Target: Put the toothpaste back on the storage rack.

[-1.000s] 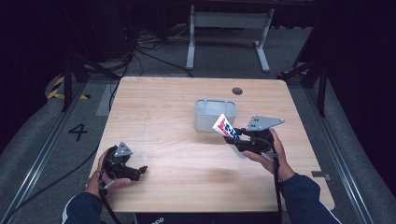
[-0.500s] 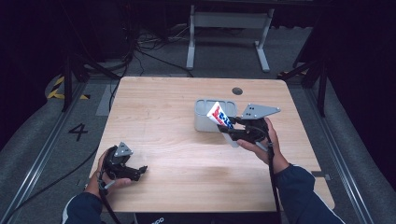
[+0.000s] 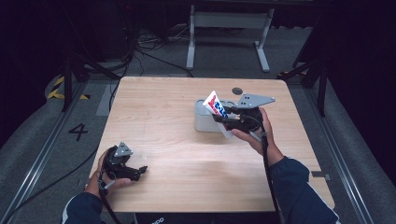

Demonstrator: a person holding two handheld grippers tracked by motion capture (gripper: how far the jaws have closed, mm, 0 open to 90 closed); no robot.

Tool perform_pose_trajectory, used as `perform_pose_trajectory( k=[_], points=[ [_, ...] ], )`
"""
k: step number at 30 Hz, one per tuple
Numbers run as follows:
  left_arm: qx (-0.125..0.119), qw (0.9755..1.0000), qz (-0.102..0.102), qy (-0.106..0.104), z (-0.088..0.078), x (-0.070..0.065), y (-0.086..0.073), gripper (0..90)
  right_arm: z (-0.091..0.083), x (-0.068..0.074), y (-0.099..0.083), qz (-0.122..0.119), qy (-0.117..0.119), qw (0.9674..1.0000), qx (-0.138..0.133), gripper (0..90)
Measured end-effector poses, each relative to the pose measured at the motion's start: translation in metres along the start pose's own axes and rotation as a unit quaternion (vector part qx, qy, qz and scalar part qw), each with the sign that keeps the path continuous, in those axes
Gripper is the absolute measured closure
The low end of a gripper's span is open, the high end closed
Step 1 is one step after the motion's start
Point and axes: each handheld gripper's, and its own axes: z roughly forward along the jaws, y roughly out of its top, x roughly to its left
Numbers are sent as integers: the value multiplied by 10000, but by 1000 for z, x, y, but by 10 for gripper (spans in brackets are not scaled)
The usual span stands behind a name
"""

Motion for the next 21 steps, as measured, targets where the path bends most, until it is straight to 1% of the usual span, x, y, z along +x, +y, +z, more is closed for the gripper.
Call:
perform_pose_trajectory(
  k=[2,6,9,13,17,21],
  points=[
    [6,10000,-13,-6,0,0,0,3,2,-2,2,12,14,10000,-12,608],
    [6,10000,-13,-6,0,0,0,3,5,-7,7,25,-58,10000,-69,604],
    [1,10000,0,-2,0,0,0,3,9,-11,10,56,-60,9999,-108,601],
    [8,10000,-11,-7,0,0,0,3,12,-13,12,72,-136,9998,-104,597],
    [1,10000,1,-1,0,0,0,3,16,-16,14,93,-154,9998,-108,597],
    [3,10000,14,-5,0,0,0,3,17,-19,16,98,-181,9996,-186,597]
  ],
)
